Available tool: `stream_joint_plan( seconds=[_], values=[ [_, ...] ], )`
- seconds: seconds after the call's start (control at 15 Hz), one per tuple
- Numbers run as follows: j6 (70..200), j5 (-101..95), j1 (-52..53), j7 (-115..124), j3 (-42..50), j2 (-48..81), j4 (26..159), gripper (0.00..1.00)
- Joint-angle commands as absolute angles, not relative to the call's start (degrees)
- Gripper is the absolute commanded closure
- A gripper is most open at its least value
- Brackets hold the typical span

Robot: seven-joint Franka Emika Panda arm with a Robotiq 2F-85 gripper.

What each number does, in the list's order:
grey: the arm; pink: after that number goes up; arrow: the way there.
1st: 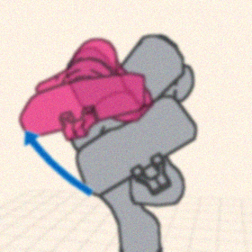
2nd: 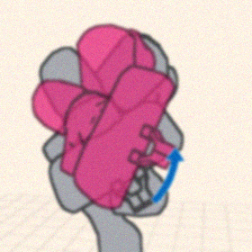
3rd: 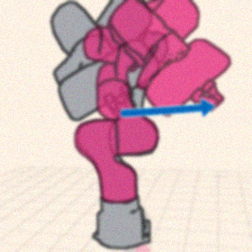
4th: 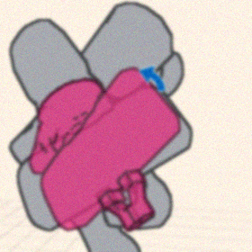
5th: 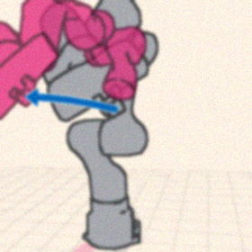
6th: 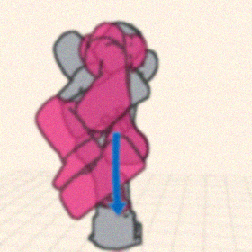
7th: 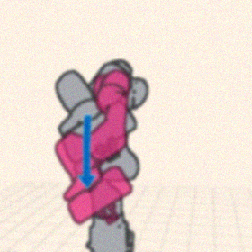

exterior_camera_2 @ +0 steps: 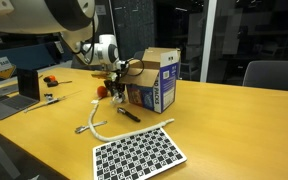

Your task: Pick the bottle and put it in the box

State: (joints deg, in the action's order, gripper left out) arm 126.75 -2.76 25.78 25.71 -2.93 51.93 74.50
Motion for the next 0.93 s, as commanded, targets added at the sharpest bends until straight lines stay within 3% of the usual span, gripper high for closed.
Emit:
stream_joint_plan(
  seconds=[0.0, 0.13, 0.27, 0.87],
  values=[
    [125.82, -0.07, 24.59, 26.41, -4.30, 54.49, 71.63, 0.73],
    [125.80, 0.71, 24.49, 26.54, -4.43, 54.47, 71.61, 0.84],
    [125.12, 1.42, 24.22, 26.43, -4.64, 54.13, 71.62, 0.87],
    [121.16, -0.84, 24.20, 26.93, -2.74, 43.00, 68.95, 0.85]
  ],
)
